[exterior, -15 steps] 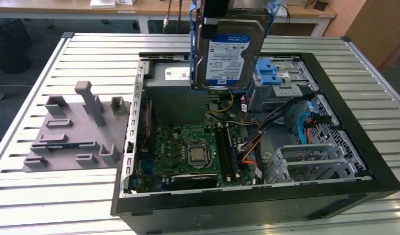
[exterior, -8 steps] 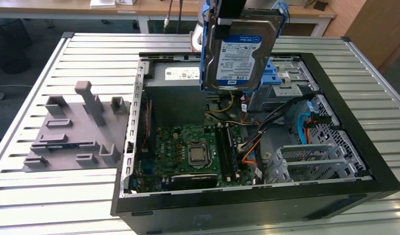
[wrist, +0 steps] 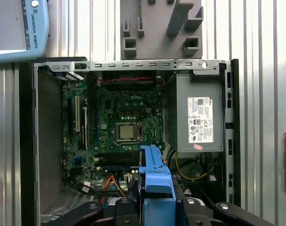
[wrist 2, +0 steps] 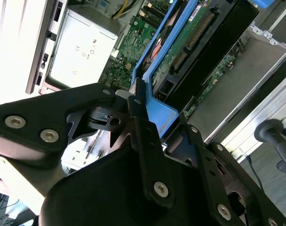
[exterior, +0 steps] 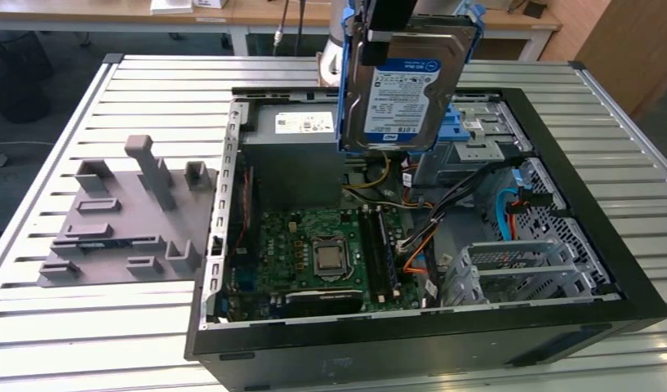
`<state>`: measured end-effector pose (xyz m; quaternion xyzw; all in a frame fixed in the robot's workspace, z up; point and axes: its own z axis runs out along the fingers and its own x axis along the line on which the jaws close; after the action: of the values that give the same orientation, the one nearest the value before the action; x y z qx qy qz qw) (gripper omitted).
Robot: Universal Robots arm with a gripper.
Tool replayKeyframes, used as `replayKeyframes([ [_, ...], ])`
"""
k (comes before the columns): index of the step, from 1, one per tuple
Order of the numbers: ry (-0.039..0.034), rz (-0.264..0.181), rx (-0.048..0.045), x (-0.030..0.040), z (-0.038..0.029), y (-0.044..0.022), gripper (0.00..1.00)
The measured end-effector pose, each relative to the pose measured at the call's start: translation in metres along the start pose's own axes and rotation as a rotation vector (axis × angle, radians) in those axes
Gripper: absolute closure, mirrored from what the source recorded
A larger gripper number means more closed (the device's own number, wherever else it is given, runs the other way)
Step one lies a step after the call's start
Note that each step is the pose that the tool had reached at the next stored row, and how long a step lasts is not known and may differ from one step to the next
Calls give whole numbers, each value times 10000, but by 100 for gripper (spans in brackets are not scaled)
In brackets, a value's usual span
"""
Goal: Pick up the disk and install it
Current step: 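Insert the disk into the insertion slot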
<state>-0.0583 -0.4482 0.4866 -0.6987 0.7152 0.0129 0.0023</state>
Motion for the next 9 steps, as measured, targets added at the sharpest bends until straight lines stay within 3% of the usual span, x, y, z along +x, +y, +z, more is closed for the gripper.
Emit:
replayKeyframes([
  [6,0,0,3,0,0,-4,64],
  [9,-14,-2,94,0,1,-4,64],
])
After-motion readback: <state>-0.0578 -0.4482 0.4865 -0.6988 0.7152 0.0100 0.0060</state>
